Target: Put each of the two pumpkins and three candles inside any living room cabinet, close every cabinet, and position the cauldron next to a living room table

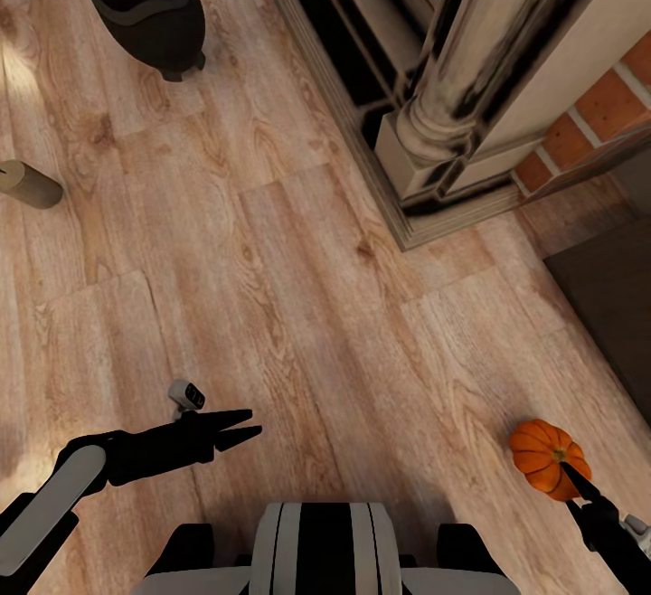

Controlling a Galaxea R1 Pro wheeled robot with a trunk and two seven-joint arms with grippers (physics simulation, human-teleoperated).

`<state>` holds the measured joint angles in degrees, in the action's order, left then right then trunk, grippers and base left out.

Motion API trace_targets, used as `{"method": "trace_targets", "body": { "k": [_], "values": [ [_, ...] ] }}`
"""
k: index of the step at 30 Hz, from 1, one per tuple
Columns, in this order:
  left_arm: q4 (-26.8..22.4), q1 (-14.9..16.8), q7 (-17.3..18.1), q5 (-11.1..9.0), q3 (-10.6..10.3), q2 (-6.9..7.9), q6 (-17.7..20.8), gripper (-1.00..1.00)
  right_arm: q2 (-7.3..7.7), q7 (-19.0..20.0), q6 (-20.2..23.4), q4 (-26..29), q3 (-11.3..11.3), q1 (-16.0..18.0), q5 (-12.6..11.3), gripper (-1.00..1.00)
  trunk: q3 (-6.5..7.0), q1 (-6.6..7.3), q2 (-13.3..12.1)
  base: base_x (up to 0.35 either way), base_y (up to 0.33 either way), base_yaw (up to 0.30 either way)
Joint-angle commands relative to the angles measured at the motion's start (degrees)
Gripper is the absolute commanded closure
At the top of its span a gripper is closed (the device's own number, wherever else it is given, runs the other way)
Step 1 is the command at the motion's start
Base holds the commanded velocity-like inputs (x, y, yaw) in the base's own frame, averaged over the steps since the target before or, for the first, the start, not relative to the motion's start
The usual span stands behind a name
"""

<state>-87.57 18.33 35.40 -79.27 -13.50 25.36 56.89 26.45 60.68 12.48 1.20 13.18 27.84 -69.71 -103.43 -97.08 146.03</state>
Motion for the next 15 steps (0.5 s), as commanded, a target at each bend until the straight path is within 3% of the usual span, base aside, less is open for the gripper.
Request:
{"method": "trace_targets", "body": {
  "k": [1,15],
  "values": [
    [0.04,0.04,0.20,-0.01,-0.05,0.04,0.15,-1.00,0.01,0.14,0.62,-0.05,0.34,0.02,0.10,1.00,-0.02,0.01,0.01,0.000,0.000,0.000],
    [0.11,0.04,0.24,-0.01,0.03,0.04,0.15,-1.00,0.00,0.05,0.62,-0.05,0.28,0.02,0.10,1.00,-0.02,0.01,0.01,0.000,0.000,0.000]
  ]
}}
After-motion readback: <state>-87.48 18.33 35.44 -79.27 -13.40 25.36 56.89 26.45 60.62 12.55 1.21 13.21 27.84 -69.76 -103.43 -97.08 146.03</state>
